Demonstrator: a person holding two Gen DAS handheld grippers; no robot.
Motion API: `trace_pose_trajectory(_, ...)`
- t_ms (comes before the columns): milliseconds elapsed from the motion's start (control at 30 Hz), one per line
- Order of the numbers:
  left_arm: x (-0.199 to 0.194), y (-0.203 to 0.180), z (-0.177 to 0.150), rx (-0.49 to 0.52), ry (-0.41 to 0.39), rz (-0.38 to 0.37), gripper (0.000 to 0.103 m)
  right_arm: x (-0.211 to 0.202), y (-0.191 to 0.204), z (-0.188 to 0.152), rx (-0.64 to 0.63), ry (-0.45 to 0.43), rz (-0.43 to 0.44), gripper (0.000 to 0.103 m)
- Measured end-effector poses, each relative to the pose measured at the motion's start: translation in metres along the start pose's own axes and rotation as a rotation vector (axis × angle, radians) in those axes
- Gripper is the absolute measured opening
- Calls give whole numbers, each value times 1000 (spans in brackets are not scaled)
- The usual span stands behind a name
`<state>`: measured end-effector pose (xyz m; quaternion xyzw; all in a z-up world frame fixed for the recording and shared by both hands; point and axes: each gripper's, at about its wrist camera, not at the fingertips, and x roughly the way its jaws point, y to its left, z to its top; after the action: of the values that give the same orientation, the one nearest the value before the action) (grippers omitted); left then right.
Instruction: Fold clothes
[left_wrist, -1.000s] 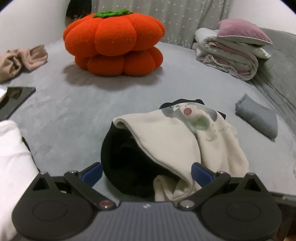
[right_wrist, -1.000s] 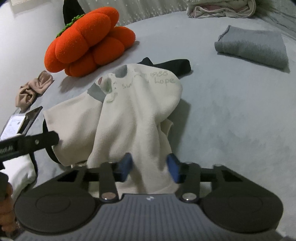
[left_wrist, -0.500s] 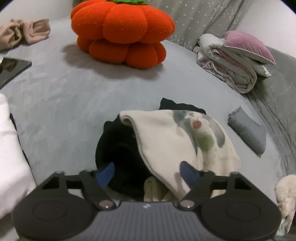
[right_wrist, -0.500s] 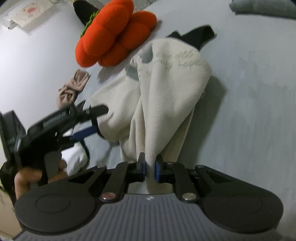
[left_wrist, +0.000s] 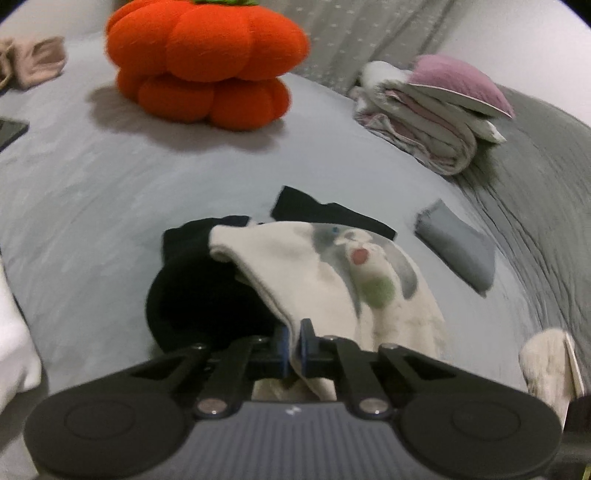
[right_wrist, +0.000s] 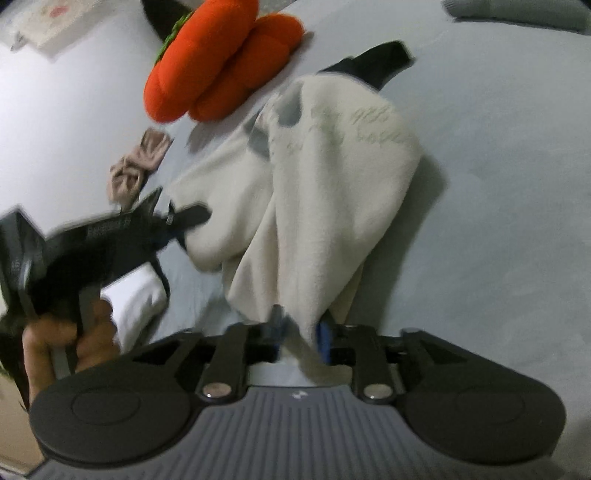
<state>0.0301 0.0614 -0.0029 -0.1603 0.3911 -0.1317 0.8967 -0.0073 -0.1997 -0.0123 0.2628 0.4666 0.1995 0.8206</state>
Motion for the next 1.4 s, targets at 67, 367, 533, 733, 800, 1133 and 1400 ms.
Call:
trace_pose_trajectory(67,-5,-5,-5,38,7,-20,5,-7,-5,6,25,-33,-4,54)
trace_pose_trajectory(367,-17,-25,-39,220,78,-80,5,-23,-20,32,101,-161,-38,60)
trace_pose_trajectory(533,-18,-24,-56,270,130,-91,5,-18,-18,44,98,-215,-68,61)
trace_pose_trajectory(733,-24,-14,-63,290,142,-90,5,-2,-18,59,91,-241,-91,65)
trace_pose_trajectory(800,-25,-11,-64,289,143,-93,5,6,-20,61,96,-233,-100,65)
trace_pose_trajectory(1133,-37,5,-57,261,41,-15,39,19,-28,56,43,-219,-100,18)
trace_pose_trajectory(1400,-56,21,-25,159,-93,14,69,1,-11,43,-3,-183,64,9)
